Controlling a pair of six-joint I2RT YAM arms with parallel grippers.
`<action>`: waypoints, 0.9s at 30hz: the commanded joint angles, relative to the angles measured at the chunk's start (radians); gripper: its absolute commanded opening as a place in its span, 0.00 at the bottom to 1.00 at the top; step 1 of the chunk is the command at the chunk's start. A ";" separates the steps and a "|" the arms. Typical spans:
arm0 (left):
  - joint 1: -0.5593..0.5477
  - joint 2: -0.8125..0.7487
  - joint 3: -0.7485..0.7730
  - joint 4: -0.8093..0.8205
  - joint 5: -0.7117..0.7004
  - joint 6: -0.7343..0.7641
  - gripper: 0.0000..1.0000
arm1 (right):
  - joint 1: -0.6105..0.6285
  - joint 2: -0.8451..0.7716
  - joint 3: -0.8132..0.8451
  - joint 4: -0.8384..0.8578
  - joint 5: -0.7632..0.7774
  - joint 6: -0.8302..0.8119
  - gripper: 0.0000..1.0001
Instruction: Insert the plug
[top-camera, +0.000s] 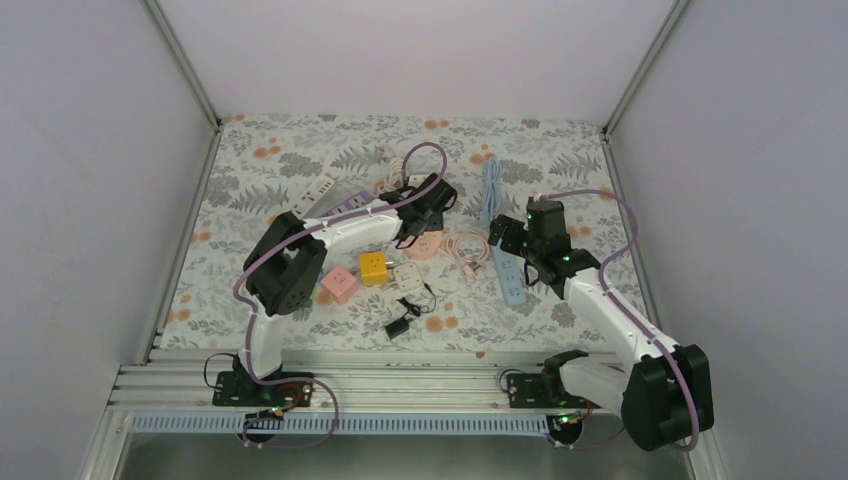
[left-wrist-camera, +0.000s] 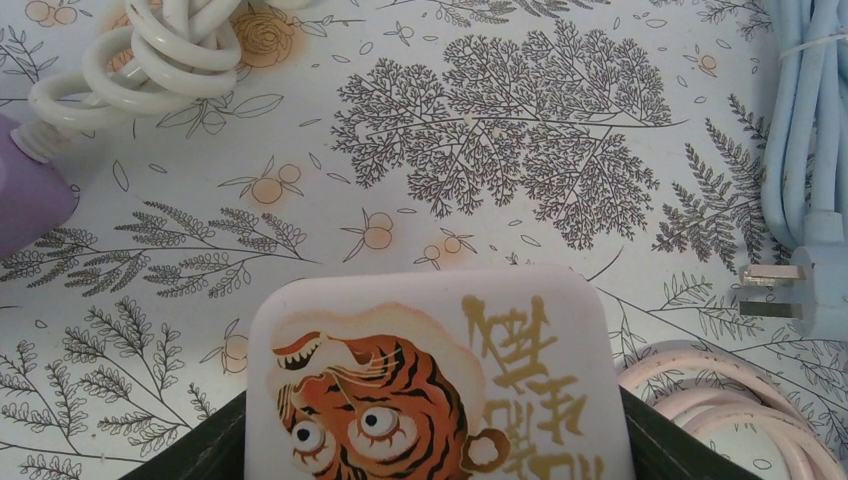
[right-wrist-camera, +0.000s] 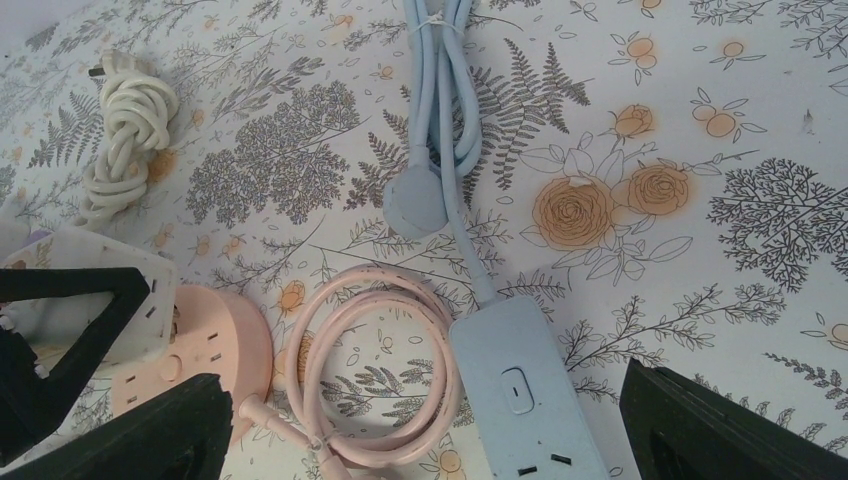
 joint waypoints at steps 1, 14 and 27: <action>0.007 0.022 0.022 -0.008 -0.032 -0.006 0.53 | -0.009 0.002 -0.012 0.022 0.022 -0.013 0.99; 0.029 0.014 -0.001 0.012 -0.004 -0.005 0.53 | -0.008 0.024 -0.012 0.026 0.016 -0.016 0.99; 0.029 0.051 -0.024 -0.076 0.067 0.023 0.52 | -0.008 0.032 -0.007 0.015 0.031 -0.015 0.98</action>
